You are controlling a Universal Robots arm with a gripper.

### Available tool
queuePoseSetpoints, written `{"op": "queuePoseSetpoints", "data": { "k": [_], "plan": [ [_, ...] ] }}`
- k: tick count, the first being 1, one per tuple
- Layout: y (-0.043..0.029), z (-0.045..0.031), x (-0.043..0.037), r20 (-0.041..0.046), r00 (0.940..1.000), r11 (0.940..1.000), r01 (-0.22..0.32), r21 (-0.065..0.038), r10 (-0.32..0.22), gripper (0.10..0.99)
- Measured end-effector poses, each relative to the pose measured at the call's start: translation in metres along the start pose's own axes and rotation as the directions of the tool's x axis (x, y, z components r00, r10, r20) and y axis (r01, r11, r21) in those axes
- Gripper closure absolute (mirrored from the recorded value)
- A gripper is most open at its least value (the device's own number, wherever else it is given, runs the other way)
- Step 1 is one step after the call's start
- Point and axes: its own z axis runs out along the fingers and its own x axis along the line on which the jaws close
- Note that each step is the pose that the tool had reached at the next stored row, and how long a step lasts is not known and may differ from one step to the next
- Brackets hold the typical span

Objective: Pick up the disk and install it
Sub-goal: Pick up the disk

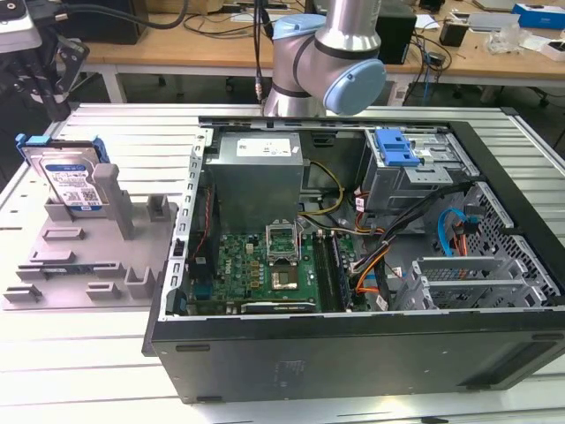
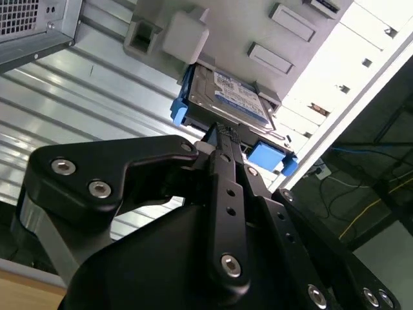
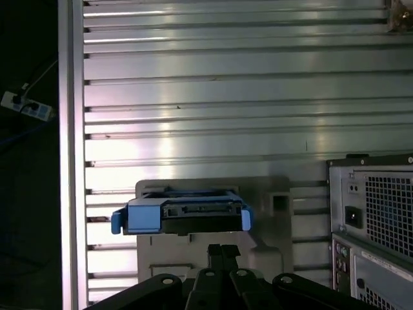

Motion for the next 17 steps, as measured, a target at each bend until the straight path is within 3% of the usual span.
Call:
{"op": "queuePoseSetpoints", "data": {
  "k": [3, 6, 10, 13, 16, 17],
  "plan": [
    [0.0000, 0.0000, 0.0000, -0.0058, 0.9984, 0.9984, 0.056, -0.001, -0.056, 0.980],
    [0.0000, 0.0001, 0.0000, -0.0117, 0.9916, 0.9917, 0.128, -0.002, -0.128, 0.980],
    [0.0000, 0.0002, 0.0000, -0.0188, 0.9751, 0.9753, 0.221, -0.005, -0.221, 0.980],
    [0.0000, 0.0002, 0.0000, -0.0230, 0.9574, 0.9577, 0.288, -0.007, -0.288, 0.973],
    [0.0000, 0.0002, 0.0000, -0.0265, 0.9337, 0.9341, 0.357, -0.010, -0.357, 0.792],
    [0.0000, 0.0002, 0.0000, -0.0275, 0.9254, 0.9258, 0.378, -0.011, -0.378, 0.671]
  ]
}}
